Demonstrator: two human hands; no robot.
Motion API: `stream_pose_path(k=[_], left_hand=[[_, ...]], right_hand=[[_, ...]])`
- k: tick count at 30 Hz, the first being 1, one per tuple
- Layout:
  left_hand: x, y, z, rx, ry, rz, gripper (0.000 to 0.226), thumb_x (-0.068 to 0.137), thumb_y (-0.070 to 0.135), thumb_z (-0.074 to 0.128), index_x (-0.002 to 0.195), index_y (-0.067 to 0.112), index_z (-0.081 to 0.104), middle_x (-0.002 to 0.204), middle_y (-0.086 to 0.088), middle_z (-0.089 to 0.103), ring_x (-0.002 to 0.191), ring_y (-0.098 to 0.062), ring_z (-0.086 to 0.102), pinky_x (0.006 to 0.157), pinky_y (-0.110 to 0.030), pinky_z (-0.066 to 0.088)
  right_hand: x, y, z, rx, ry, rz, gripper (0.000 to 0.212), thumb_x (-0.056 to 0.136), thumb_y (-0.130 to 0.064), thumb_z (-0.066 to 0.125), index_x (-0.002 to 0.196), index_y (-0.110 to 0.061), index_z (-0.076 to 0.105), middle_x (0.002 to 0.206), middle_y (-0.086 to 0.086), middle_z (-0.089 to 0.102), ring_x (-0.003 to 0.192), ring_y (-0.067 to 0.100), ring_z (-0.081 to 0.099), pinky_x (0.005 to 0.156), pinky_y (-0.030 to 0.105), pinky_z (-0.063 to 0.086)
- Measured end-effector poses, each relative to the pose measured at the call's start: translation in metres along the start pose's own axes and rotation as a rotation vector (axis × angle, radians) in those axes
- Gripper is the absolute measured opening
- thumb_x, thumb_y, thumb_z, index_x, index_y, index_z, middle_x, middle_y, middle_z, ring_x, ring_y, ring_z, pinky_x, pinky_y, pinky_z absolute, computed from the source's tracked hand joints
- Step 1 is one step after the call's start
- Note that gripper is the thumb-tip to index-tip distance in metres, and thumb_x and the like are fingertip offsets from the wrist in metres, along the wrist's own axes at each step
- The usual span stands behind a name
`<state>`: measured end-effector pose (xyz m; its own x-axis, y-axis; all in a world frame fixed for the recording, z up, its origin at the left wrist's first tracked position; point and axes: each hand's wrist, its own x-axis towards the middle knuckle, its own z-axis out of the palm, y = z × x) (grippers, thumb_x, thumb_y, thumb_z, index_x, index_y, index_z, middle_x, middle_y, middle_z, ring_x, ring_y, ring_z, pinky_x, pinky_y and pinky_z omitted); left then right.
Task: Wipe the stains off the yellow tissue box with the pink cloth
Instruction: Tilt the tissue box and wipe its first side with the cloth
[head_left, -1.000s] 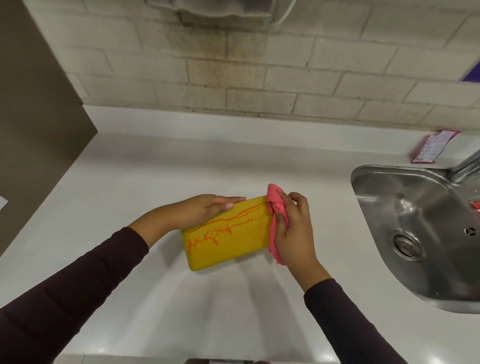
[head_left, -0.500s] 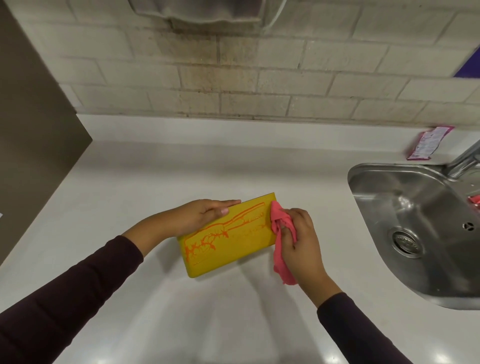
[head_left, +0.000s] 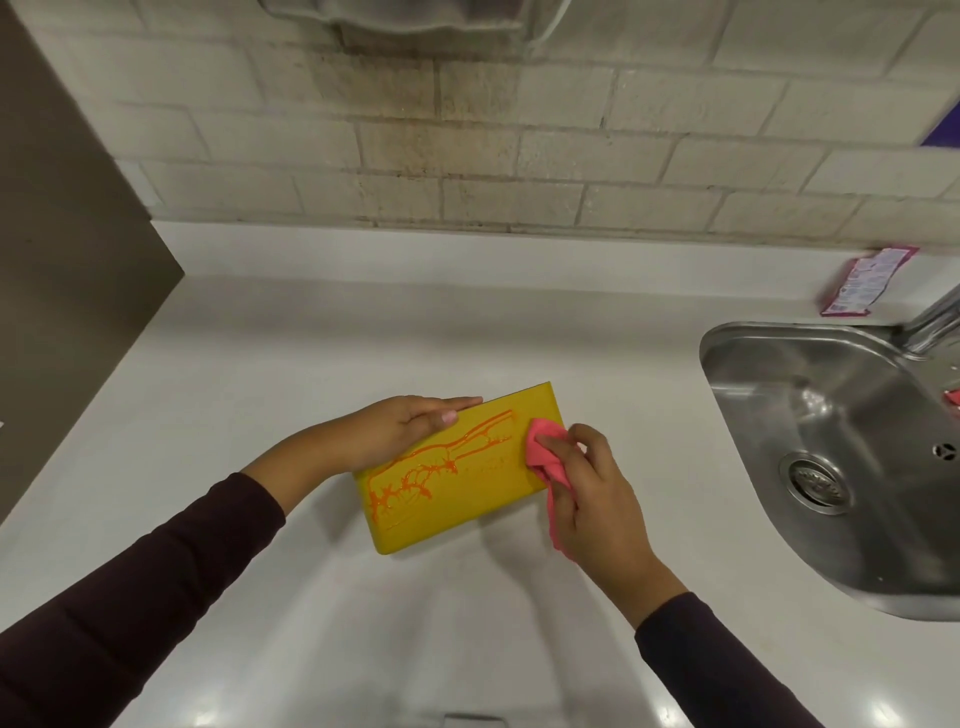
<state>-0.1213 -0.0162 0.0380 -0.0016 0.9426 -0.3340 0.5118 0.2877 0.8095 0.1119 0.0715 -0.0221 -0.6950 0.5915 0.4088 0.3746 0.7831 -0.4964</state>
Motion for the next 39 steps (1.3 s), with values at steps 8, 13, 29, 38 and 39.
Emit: stream_pose_path(k=[8, 13, 29, 38, 39], left_hand=[[0.0, 0.003, 0.002, -0.026, 0.016, -0.013, 0.03, 0.094, 0.043, 0.033, 0.115, 0.064, 0.036, 0.108, 0.044, 0.042, 0.09, 0.03, 0.045, 0.071, 0.007, 0.035], [0.002, 0.0, 0.002, -0.033, 0.031, -0.022, 0.029, 0.095, 0.044, 0.033, 0.116, 0.063, 0.037, 0.116, 0.036, 0.044, 0.095, 0.024, 0.044, 0.072, 0.007, 0.036], [0.006, -0.009, 0.001, -0.035, 0.053, -0.012, 0.032, 0.097, 0.041, 0.032, 0.108, 0.071, 0.04, 0.129, 0.011, 0.052, 0.114, -0.012, 0.054, 0.088, -0.017, 0.044], [0.007, -0.01, 0.001, -0.064, 0.053, -0.02, 0.032, 0.097, 0.039, 0.032, 0.119, 0.062, 0.036, 0.132, 0.017, 0.047, 0.113, -0.006, 0.05, 0.084, -0.008, 0.039], [0.007, -0.01, 0.001, -0.059, 0.053, -0.026, 0.032, 0.097, 0.04, 0.032, 0.12, 0.062, 0.035, 0.132, 0.015, 0.048, 0.113, -0.007, 0.051, 0.083, -0.01, 0.04]], right_hand=[[0.031, -0.021, 0.008, 0.135, 0.174, 0.155, 0.031, 0.092, -0.018, 0.042, 0.119, -0.019, 0.057, 0.122, 0.004, 0.051, 0.091, 0.008, 0.052, 0.076, 0.022, 0.042], [0.024, -0.028, 0.016, 0.064, 0.083, 0.016, 0.035, 0.09, -0.022, 0.04, 0.117, -0.017, 0.061, 0.119, 0.005, 0.058, 0.106, 0.011, 0.049, 0.076, 0.03, 0.036], [0.038, -0.037, 0.022, 0.213, 0.101, 0.082, 0.031, 0.089, -0.016, 0.049, 0.118, -0.015, 0.06, 0.118, 0.001, 0.056, 0.093, 0.007, 0.055, 0.08, 0.018, 0.044], [0.026, -0.012, 0.01, 0.176, 0.141, 0.177, 0.031, 0.089, -0.019, 0.045, 0.115, -0.017, 0.062, 0.113, -0.002, 0.052, 0.086, -0.004, 0.048, 0.076, 0.003, 0.035], [0.03, -0.014, 0.011, 0.197, 0.168, 0.211, 0.03, 0.089, -0.019, 0.045, 0.114, -0.017, 0.062, 0.111, -0.005, 0.05, 0.087, -0.008, 0.047, 0.075, 0.0, 0.034]])
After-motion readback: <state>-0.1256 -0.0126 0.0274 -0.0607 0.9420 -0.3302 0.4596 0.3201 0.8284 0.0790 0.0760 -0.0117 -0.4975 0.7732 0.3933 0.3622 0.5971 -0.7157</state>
